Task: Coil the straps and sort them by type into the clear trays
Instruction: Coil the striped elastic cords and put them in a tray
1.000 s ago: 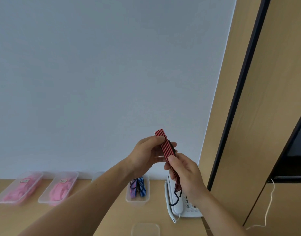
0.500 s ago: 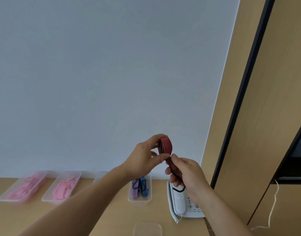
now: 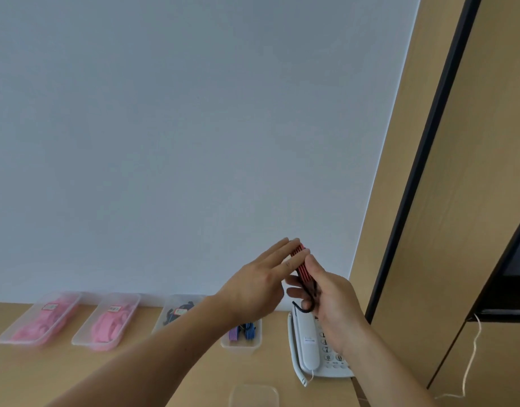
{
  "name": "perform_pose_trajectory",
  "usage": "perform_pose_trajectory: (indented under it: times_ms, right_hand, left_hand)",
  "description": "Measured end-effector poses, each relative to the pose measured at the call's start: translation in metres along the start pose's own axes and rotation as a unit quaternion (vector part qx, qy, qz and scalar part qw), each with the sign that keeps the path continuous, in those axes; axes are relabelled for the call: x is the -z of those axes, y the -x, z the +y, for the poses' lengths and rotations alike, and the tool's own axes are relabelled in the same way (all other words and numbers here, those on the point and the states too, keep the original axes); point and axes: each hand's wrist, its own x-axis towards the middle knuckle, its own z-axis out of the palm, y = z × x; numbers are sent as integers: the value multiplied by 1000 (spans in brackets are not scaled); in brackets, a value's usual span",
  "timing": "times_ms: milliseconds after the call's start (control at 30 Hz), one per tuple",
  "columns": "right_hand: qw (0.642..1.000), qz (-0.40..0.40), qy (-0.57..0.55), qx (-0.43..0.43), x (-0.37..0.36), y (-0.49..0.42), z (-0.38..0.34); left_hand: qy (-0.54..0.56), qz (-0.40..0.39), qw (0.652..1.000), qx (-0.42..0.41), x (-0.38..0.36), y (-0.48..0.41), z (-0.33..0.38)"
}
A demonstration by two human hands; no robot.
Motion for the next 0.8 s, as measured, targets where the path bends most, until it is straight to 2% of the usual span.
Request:
perform_pose_trajectory:
  times_ms: [100,200,267,300,400,467,600,700,800]
  right_hand:
    - [997,21,51,50,4,-1,-3]
    - [975,14,171,143,7,-3,-3]
    - [942,-5,273,194,11,-6,-1]
    - [922,-20,328,206,14,-8,1]
    - [837,-62,500,214,22,-14,6]
    - [801,-87,551,217,26,-16,6]
    - [798,-112,550,218,33,-19,-1]
    - [800,-126,547,212,35,-21,-6]
    - [799,-129,549,209,33,-24,-9]
  left_hand:
    - [173,-19,984,47,-2,2,1]
    - [366,63,916,150,1,-4,5]
    - [394,110,885,224,6,-11,4]
    - [398,107,874,258,9,-15,2]
    - [385,43,869,310,13,-18,-8]
    - [394,15,864,313,12,-15,-13]
    - [501,-54,810,301,17,-7,-22]
    - [520,-101,808,259,21,-5,-26]
    - [527,-86,809,245,22,-5,-28]
